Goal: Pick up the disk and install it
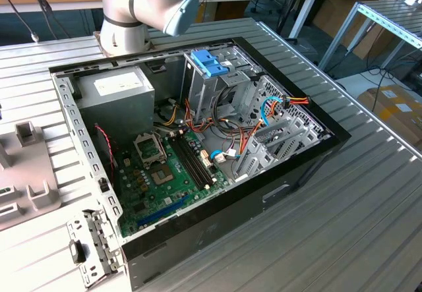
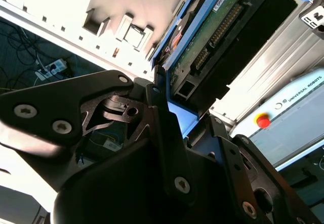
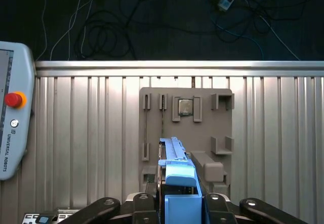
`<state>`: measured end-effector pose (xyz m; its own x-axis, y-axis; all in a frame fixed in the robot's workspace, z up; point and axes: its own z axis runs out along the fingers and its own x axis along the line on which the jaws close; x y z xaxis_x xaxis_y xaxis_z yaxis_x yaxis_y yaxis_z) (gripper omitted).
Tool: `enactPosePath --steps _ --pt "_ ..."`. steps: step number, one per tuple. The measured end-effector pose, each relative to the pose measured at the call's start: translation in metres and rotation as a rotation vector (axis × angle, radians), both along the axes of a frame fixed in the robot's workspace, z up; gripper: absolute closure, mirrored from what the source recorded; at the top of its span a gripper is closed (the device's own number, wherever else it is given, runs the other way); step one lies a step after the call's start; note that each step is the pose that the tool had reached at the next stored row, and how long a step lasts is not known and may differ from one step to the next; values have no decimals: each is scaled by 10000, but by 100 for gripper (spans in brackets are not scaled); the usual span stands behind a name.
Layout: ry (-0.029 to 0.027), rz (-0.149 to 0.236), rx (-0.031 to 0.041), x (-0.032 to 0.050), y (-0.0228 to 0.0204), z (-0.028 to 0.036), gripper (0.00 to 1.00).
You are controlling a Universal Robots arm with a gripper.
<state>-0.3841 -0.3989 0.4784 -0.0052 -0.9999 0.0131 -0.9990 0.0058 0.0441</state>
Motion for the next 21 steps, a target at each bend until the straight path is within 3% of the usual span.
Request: enactPosePath --steps 21 --pt "0 0 -3 105 0 -11 63"
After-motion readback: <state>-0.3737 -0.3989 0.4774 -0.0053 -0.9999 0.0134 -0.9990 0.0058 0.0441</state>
